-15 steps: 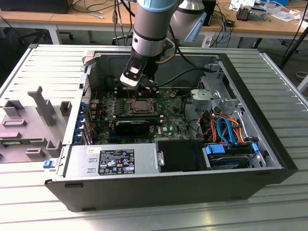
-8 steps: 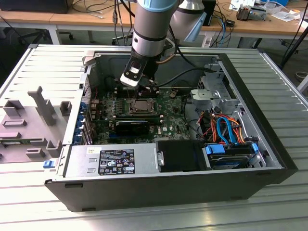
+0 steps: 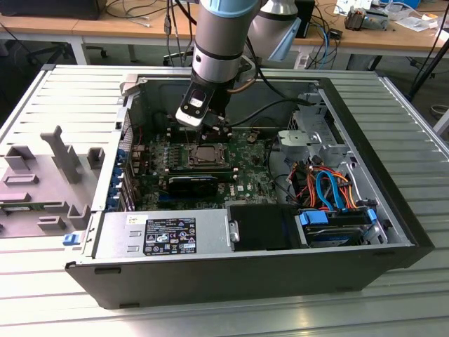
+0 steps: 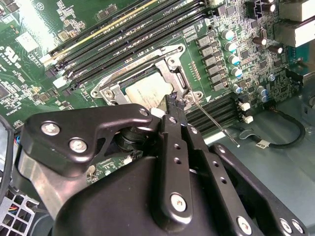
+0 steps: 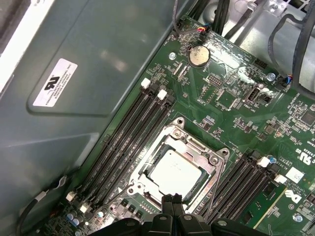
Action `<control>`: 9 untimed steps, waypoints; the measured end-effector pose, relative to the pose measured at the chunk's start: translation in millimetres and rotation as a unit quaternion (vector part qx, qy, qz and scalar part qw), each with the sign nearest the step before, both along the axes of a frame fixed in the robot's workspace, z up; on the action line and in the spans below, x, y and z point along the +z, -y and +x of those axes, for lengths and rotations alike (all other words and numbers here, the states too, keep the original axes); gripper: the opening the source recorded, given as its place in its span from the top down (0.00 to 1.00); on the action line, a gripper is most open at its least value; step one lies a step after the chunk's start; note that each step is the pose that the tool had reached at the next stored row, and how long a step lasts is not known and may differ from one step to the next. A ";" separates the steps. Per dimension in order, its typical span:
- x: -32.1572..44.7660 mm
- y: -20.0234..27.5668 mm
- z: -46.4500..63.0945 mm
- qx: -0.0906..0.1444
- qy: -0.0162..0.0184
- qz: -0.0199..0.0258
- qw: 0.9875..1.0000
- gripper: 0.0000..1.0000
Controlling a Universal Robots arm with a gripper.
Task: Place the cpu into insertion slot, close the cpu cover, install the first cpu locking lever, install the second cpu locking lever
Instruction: 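Install the first cpu locking lever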
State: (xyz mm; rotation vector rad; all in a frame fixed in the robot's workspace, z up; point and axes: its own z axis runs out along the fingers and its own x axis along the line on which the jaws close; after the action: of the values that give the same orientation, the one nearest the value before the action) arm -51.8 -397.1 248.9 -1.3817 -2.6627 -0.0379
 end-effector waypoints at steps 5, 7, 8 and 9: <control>0.0 0.0 0.0 0.002 0.000 0.000 1.000 0.89; 0.0 0.0 0.0 0.003 0.000 0.000 1.000 0.89; 0.0 0.0 0.0 0.003 0.000 0.000 1.000 0.89; 0.0 0.0 0.0 0.004 0.000 0.000 1.000 0.89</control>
State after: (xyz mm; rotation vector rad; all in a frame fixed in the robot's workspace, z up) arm -51.8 -397.1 248.9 -1.3720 -2.6676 -0.0372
